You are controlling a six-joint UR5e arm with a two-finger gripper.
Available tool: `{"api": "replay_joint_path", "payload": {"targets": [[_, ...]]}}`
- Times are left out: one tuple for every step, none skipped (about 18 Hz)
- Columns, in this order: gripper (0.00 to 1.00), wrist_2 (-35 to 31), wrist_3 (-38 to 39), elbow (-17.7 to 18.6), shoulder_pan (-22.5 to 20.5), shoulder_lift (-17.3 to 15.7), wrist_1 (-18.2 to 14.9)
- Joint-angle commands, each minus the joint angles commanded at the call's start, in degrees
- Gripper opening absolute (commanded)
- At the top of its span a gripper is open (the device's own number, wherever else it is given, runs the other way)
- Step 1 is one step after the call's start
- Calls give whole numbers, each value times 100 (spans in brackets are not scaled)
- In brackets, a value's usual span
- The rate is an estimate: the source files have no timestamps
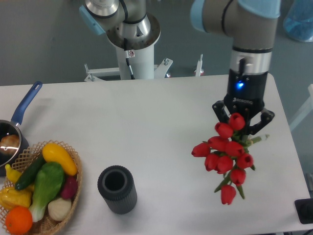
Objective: Pick up the flowers from the vase
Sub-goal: 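Carry the held tulips up and away from the vase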
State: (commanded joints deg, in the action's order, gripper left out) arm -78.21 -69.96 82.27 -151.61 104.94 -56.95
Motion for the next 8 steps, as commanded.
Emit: {"api": "replay_joint_path", "payload": {"targets": [[17,-106,-35,9,17,0,-35],[17,-194,-35,0,61,0,-70],[17,-316,-35,17,88,-17,-114],[17,-448,-35,26,114,-18,-150],[17,-563,-35,44,184,-18,-176],[16,-686,-35,44,228,-9,-176],[16,-791,-35,53,263,-9,-176],[16,-871,-35,79,298,-9,-176]]}}
